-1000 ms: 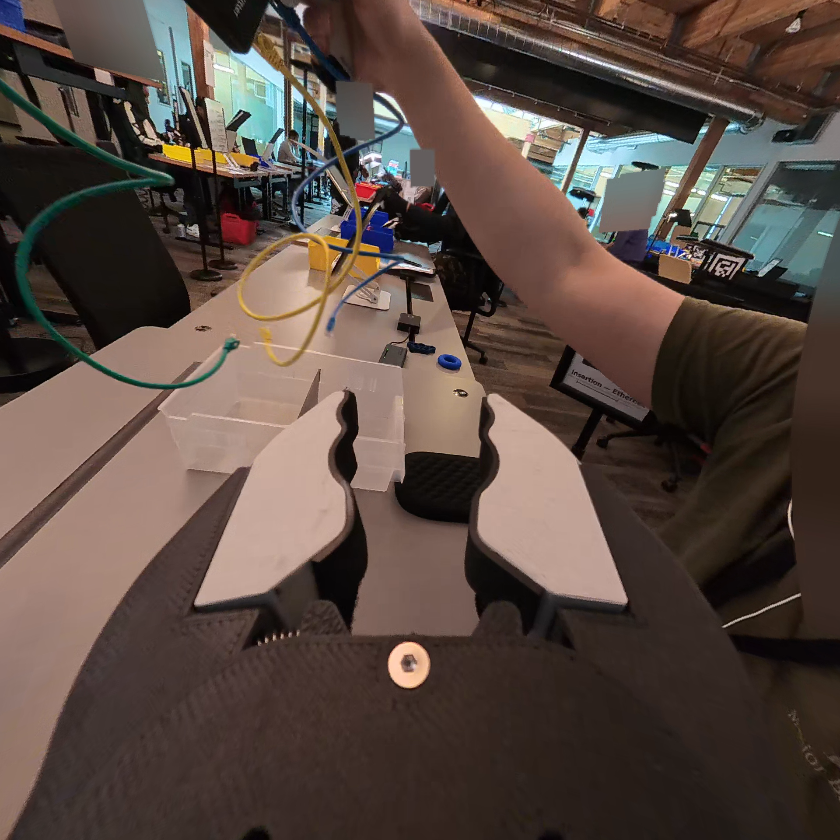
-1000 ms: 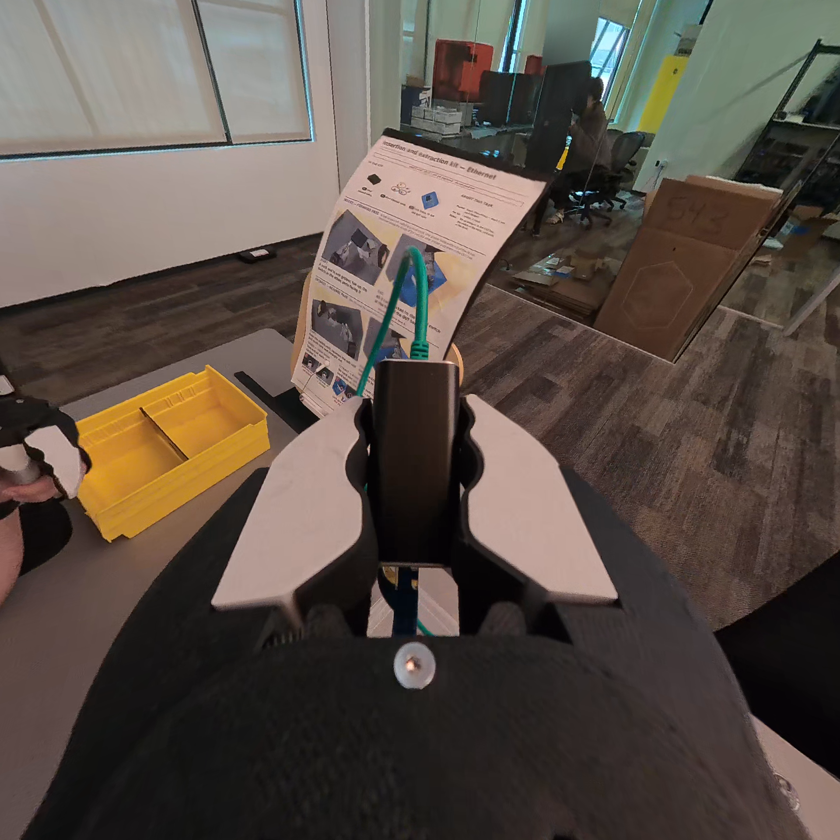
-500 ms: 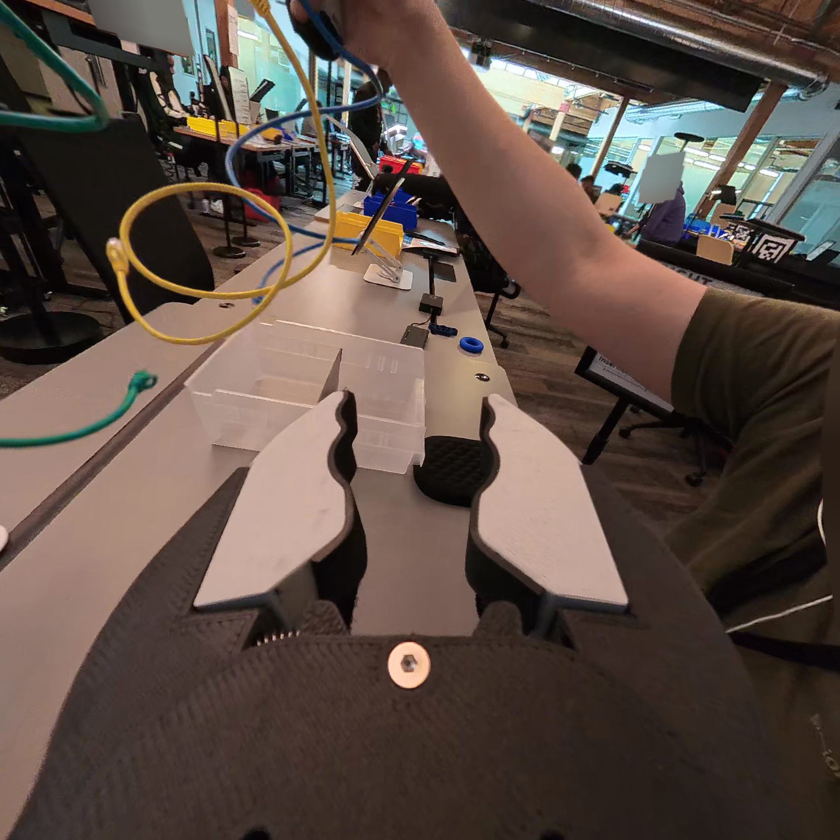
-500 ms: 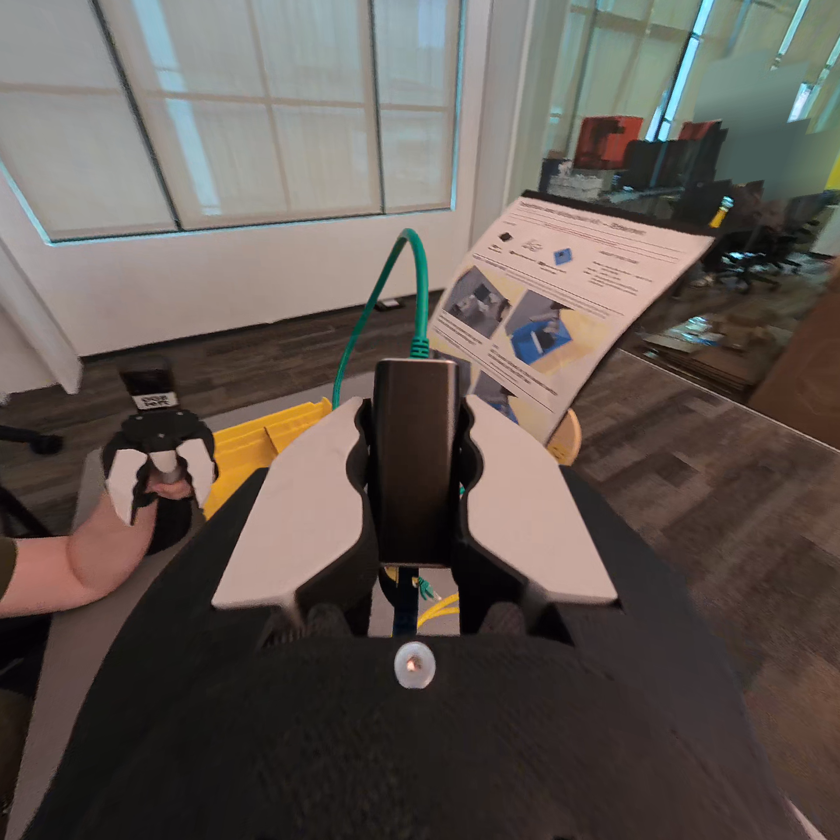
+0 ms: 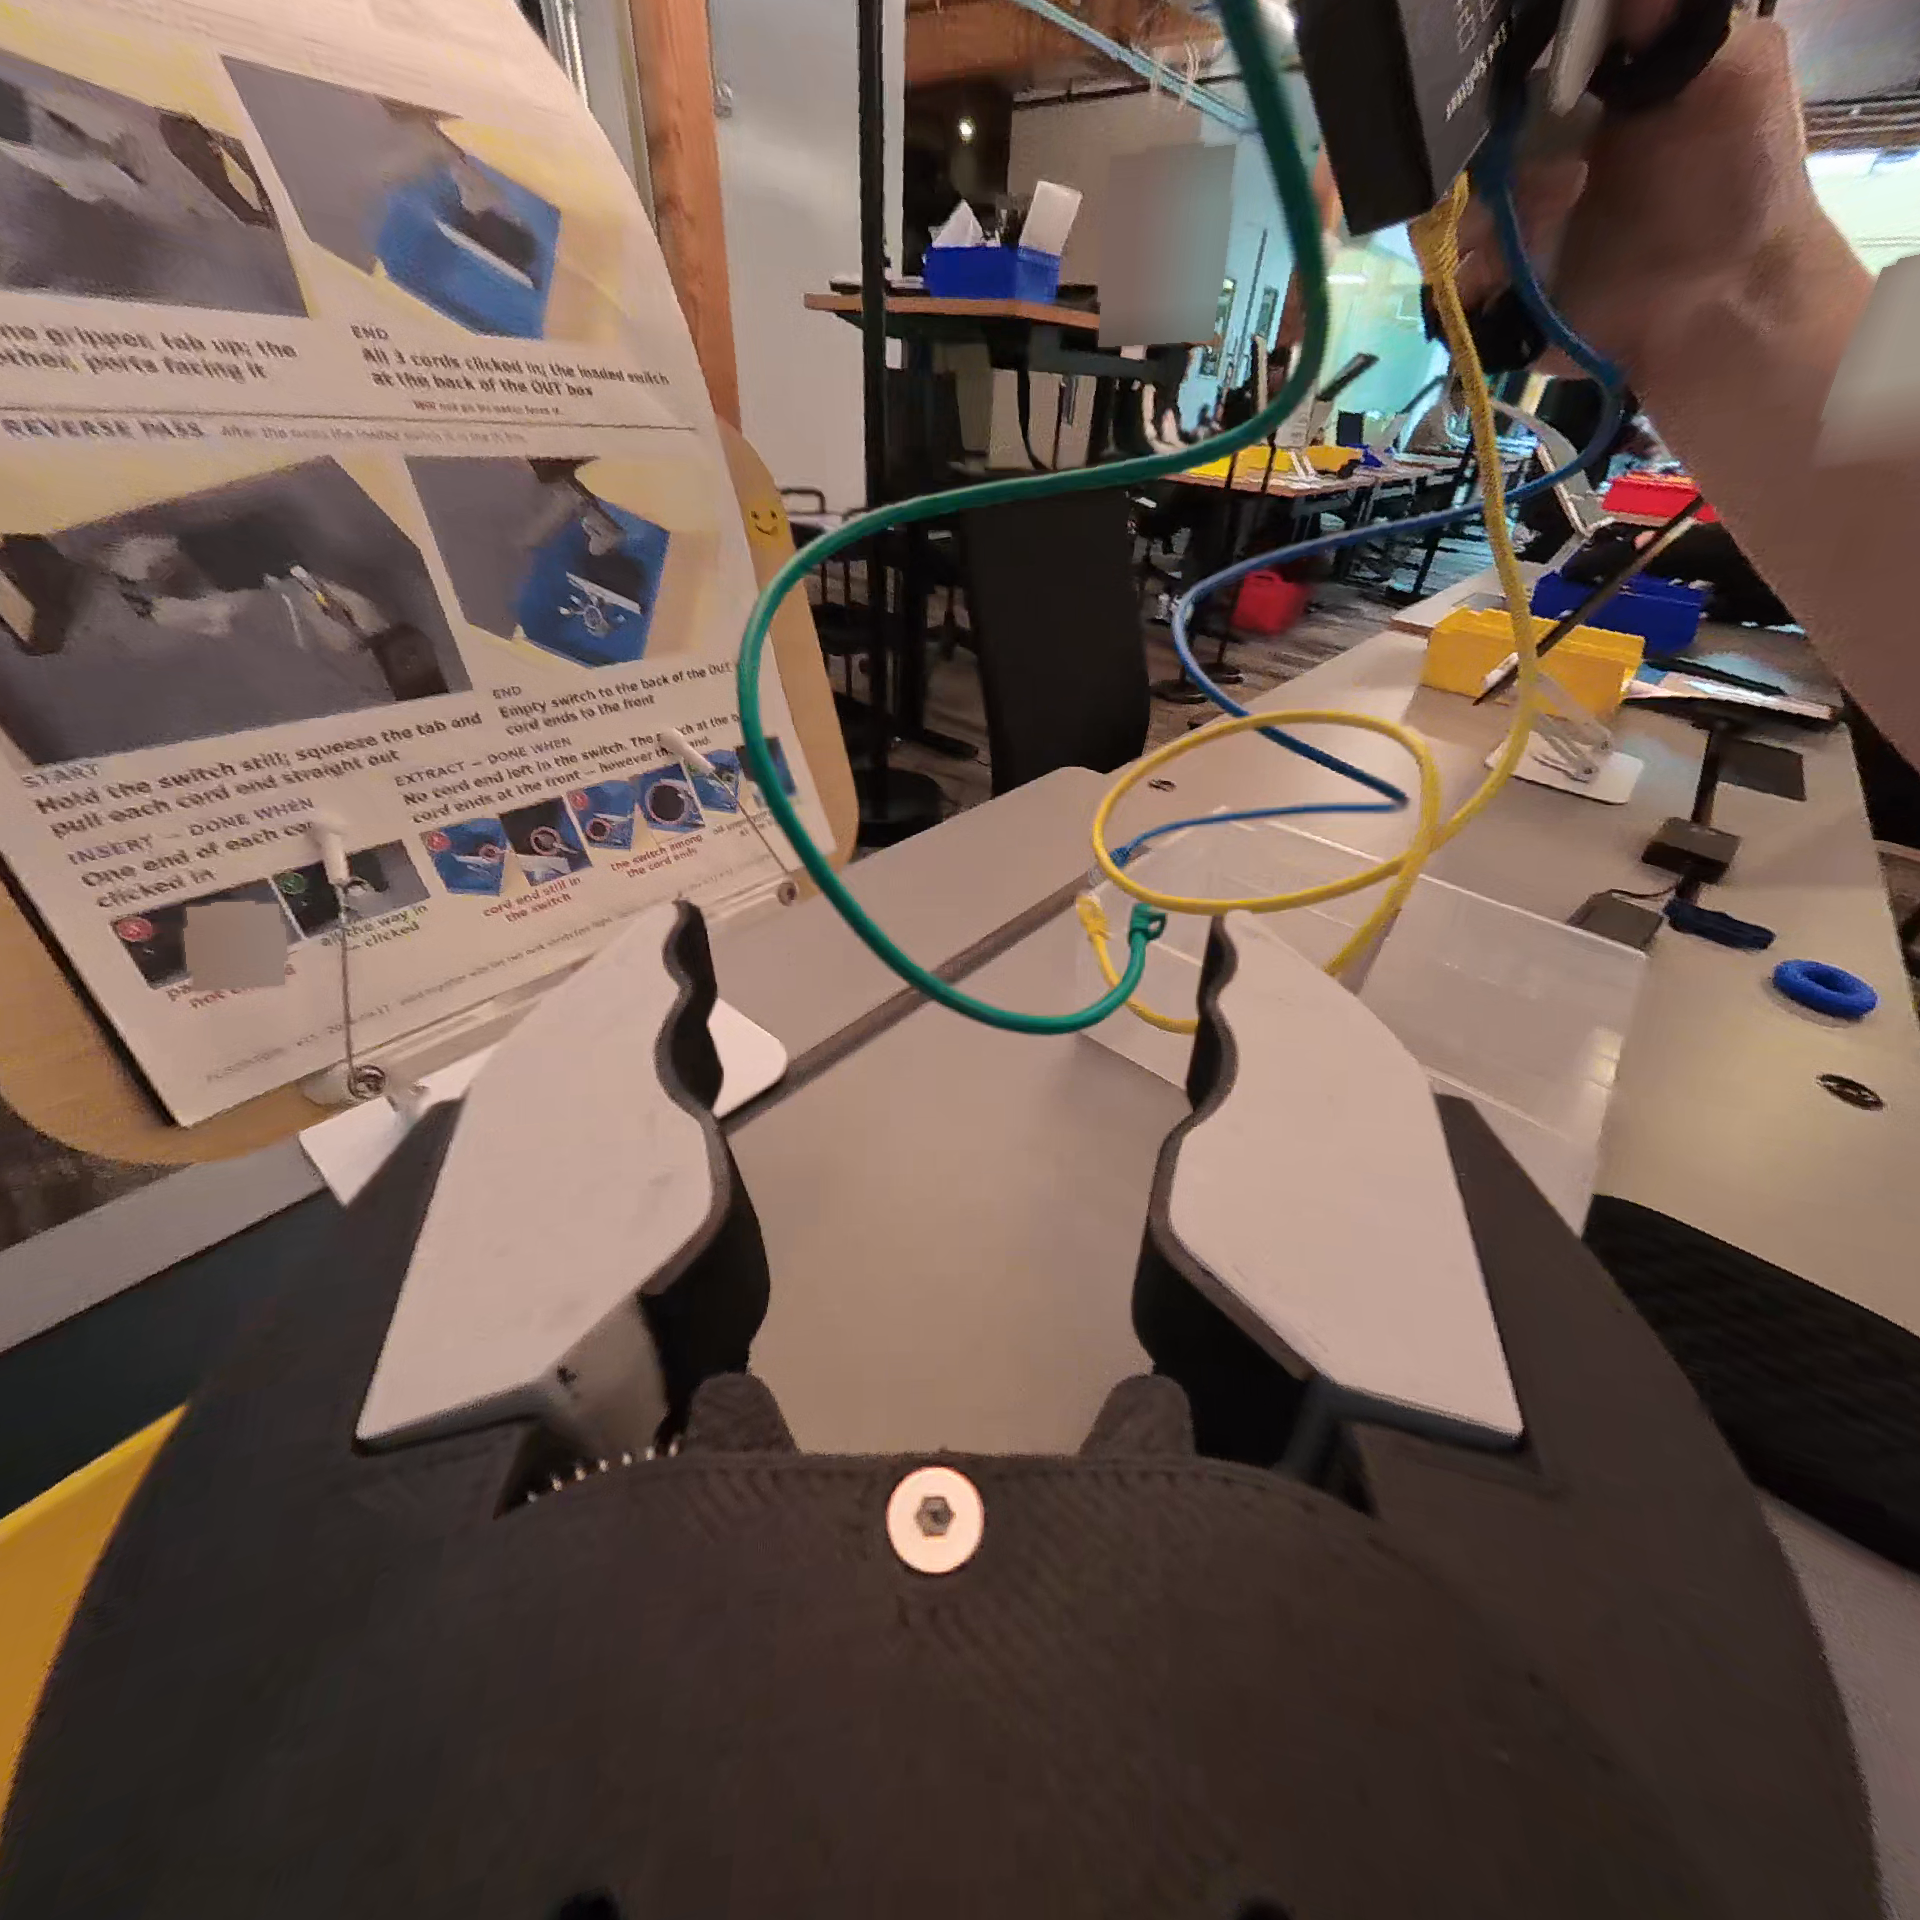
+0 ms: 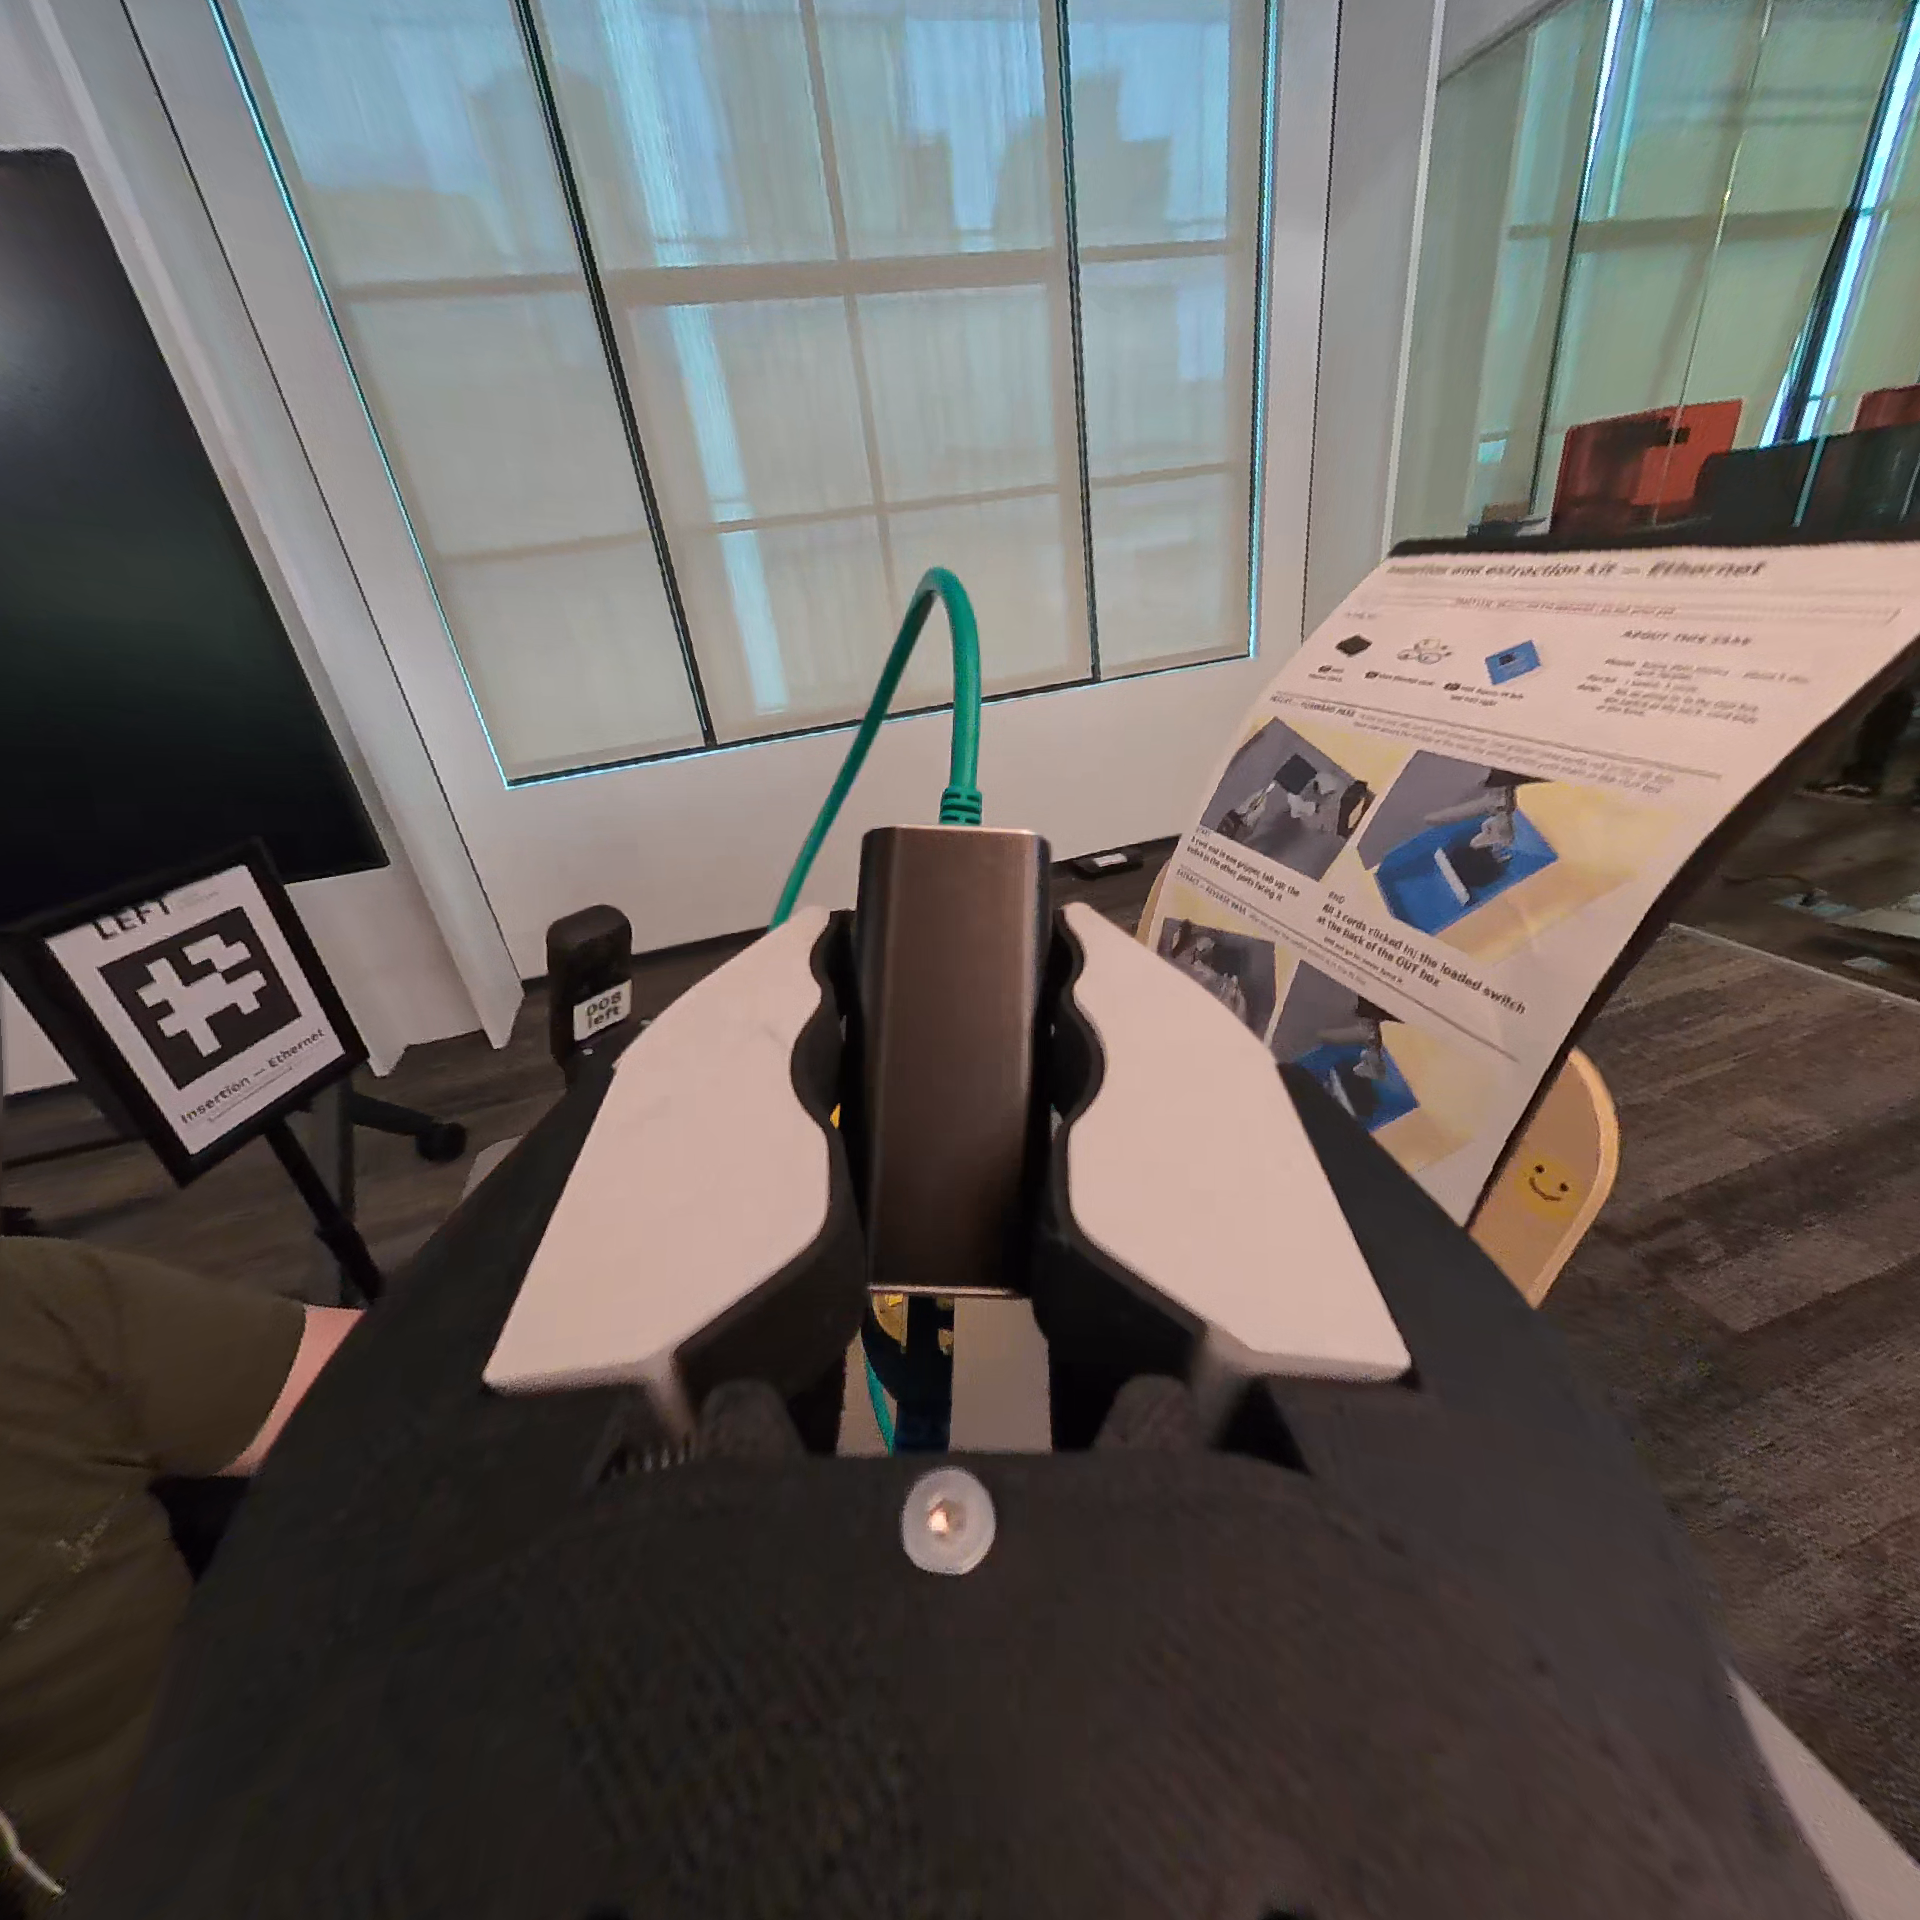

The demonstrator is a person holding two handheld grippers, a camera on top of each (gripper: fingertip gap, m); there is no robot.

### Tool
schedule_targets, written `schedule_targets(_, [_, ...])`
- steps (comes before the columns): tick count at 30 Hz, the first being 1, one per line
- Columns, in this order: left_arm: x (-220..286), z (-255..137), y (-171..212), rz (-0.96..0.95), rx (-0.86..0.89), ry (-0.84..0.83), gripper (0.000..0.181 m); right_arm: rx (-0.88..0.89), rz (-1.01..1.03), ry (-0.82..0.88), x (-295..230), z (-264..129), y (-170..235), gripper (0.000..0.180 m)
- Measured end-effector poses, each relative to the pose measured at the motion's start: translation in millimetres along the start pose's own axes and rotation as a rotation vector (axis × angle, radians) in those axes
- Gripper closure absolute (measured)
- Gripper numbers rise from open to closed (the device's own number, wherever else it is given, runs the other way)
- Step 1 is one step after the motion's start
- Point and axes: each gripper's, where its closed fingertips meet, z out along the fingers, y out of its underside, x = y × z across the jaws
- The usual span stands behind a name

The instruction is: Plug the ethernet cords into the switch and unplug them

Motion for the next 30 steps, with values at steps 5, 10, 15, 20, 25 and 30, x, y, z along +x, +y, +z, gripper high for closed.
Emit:
schedule_targets(5, [-5, 15, 18, -0.068, -0.024, 0.055, 0.089, 0.002, 0.059, -0.017, 0, 2, 15, 0.145])
schedule_targets(10, [-12, 26, 36, -0.150, -0.069, 0.100, 0.093, 0.018, 0.047, -0.043, -20, 10, 0, 0.144])
schedule_targets(15, [-7, 26, 35, -0.152, -0.066, 0.126, 0.095, 0.072, 0.057, -0.045, -34, 14, -21, 0.144])
schedule_targets(20, [-3, 34, 43, -0.176, -0.083, 0.151, 0.095, 0.127, 0.109, -0.047, -35, 8, -26, 0.145])
schedule_targets(25, [1, 34, 43, -0.175, -0.091, 0.163, 0.095, 0.150, 0.050, -0.035, -40, 4, -46, 0.145])
schedule_targets(30, [6, 30, 35, -0.169, -0.065, 0.181, 0.096, 0.081, 0.030, 0.001, -36, 1, -45, 0.144])
